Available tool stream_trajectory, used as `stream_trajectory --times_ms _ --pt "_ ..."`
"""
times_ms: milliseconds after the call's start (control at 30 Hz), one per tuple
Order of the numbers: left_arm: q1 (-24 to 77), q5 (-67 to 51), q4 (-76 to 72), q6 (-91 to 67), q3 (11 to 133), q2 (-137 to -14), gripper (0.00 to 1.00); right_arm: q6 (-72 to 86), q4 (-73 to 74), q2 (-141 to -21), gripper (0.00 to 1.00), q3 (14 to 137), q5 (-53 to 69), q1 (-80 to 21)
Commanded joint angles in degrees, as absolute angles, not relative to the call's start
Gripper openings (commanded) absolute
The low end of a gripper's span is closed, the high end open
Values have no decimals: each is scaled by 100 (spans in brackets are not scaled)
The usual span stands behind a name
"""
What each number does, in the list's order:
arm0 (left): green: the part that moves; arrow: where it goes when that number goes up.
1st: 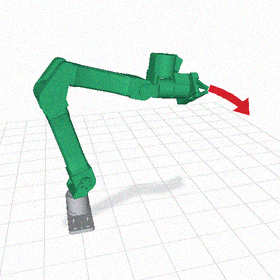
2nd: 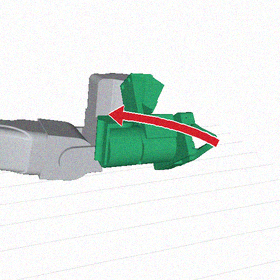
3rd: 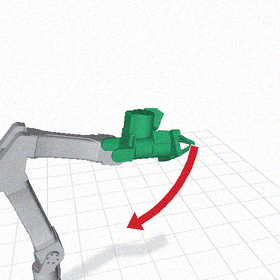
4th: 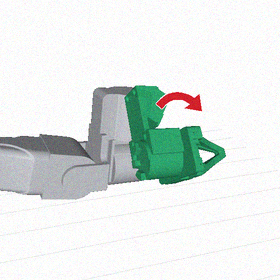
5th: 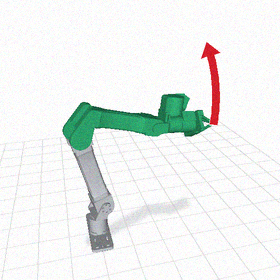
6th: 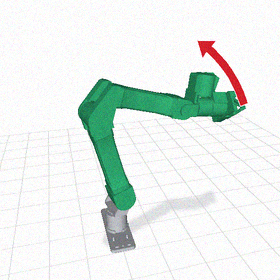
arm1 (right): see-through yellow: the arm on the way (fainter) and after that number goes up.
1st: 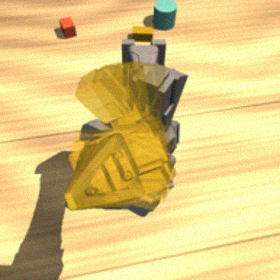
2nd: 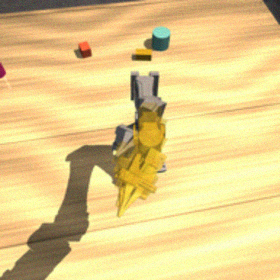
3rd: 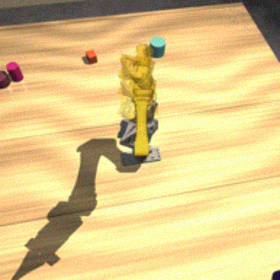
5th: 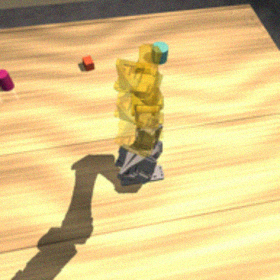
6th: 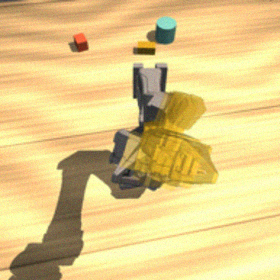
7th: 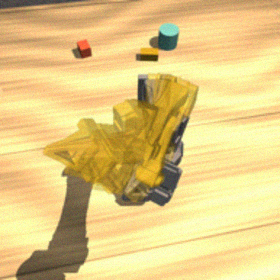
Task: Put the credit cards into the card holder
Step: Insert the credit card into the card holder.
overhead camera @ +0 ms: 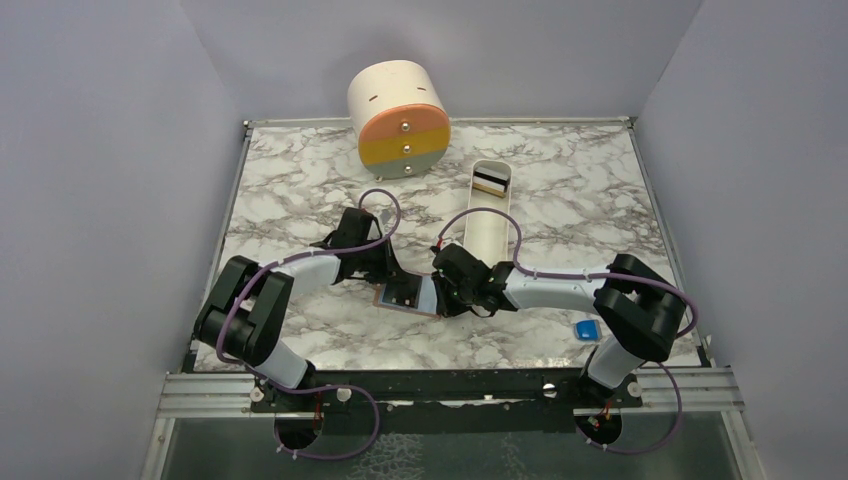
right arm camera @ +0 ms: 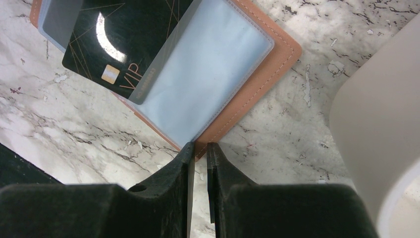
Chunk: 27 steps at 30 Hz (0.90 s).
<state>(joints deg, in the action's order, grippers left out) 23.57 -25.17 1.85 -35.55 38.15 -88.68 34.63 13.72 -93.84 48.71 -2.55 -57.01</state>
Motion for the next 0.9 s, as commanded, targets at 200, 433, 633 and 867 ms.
stream_trajectory --times_ms 200,433,633,867 --pt "2461 -2013 1261 -3173 3742 -9098 0 3419 1435 -9469 15 4883 -349 -5747" --pt "2478 -2021 580 -3496 3589 -9038 0 3428 1386 -9445 15 4855 -297 -5748" --pt "2500 -2094 200 -3592 3551 -9094 0 3417 1416 -9370 15 4811 -354 -5748" --pt "2603 -2259 -211 -3869 3306 -9101 0 3454 1351 -9402 15 4808 -330 -5748"
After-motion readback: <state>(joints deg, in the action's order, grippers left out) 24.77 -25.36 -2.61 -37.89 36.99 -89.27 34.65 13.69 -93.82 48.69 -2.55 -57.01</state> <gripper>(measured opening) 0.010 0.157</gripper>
